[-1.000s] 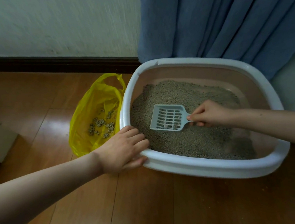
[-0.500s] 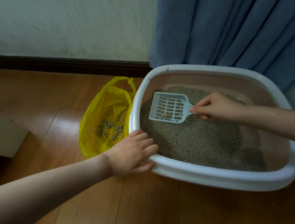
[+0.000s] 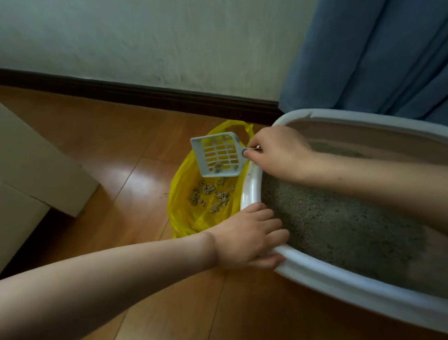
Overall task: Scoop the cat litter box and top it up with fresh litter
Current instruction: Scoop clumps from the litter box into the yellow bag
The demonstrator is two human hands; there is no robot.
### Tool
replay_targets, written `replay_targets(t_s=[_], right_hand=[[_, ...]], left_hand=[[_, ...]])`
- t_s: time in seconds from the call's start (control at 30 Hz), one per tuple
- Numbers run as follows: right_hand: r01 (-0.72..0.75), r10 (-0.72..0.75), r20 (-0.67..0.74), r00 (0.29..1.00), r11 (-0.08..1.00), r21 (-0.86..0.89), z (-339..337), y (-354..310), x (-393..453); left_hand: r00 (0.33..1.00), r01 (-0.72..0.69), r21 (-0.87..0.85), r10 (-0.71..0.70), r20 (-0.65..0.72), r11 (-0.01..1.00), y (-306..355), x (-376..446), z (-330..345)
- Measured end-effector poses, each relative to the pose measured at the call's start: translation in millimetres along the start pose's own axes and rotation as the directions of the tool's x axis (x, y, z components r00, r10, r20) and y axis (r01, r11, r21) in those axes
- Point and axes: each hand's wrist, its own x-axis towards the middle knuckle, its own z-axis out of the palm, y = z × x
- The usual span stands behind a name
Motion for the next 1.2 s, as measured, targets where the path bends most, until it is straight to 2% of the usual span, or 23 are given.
replay_targets(t_s=[0.13, 0.23, 0.33, 0.47, 0.6, 0.67, 0.8, 0.87, 0.93, 0.97, 1.0, 1.03, 1.1, 1.2], right_hand=[[0.161, -0.147, 0.066, 0.987, 0.927, -0.339, 12, -16, 2], [0.229, -0.196, 0.121, 0.973, 0.875, -0.427, 17, -19, -1], [0.268, -0.222, 0.154, 0.963, 0.855, -0.443, 18, -15, -2], [0.37, -0.383, 0.088, 0.919, 0.766, -0.526, 20, -9, -6], [0.373, -0.344, 0.154, 0.926, 0.778, -0.505, 20, -6, -9], [0.376, -0.381, 0.099, 0.919, 0.779, -0.502, 20, -3, -13], [0.369, -0.325, 0.176, 0.929, 0.802, -0.47, 23, -4, -15], [0.35, -0.316, 0.15, 0.937, 0.824, -0.446, 22, -3, -14], [0.277, -0.249, 0.126, 0.96, 0.902, -0.33, 23, 1, -14], [0.197, -0.18, 0.099, 0.979, 0.96, -0.199, 24, 5, -15], [0.085, -0.084, 0.081, 0.993, 0.996, -0.007, 21, 8, -17], [-0.033, 0.016, 0.077, 0.997, 0.974, 0.226, 16, 10, -19], [-0.23, 0.176, 0.148, 0.973, 0.777, 0.586, 0, 15, -25], [-0.403, 0.254, 0.324, 0.911, 0.396, 0.825, -29, 36, -43]], left_hand=[[1.0, -0.007, -0.005, 0.007, -0.021, 1.0, 0, -1, 0], [1.0, -0.012, 0.001, 0.012, -0.023, 1.0, 0, -1, 1], [1.0, -0.007, -0.003, 0.007, -0.027, 1.0, -1, -1, 2], [1.0, -0.011, -0.011, 0.01, -0.021, 1.0, -1, -1, 1], [1.0, -0.004, -0.009, 0.004, -0.008, 1.0, 0, -1, 0], [1.0, -0.001, -0.004, 0.001, 0.001, 1.0, 0, -1, -1], [1.0, 0.008, -0.004, -0.008, 0.022, 1.0, 2, -1, -3], [0.999, 0.012, -0.001, -0.012, 0.038, 1.0, 2, 0, -4], [0.999, 0.021, 0.003, -0.021, 0.037, 1.0, 2, -1, -5], [0.999, 0.022, 0.004, -0.023, 0.034, 1.0, 2, 0, -5], [0.999, 0.021, 0.006, -0.022, 0.034, 1.0, 3, 0, -5], [0.999, 0.018, 0.006, -0.018, 0.033, 1.0, 3, 0, -6], [0.999, 0.008, -0.001, -0.008, 0.032, 1.0, 2, 0, -6], [0.999, -0.005, 0.008, 0.005, 0.043, 1.0, 0, -1, -5]])
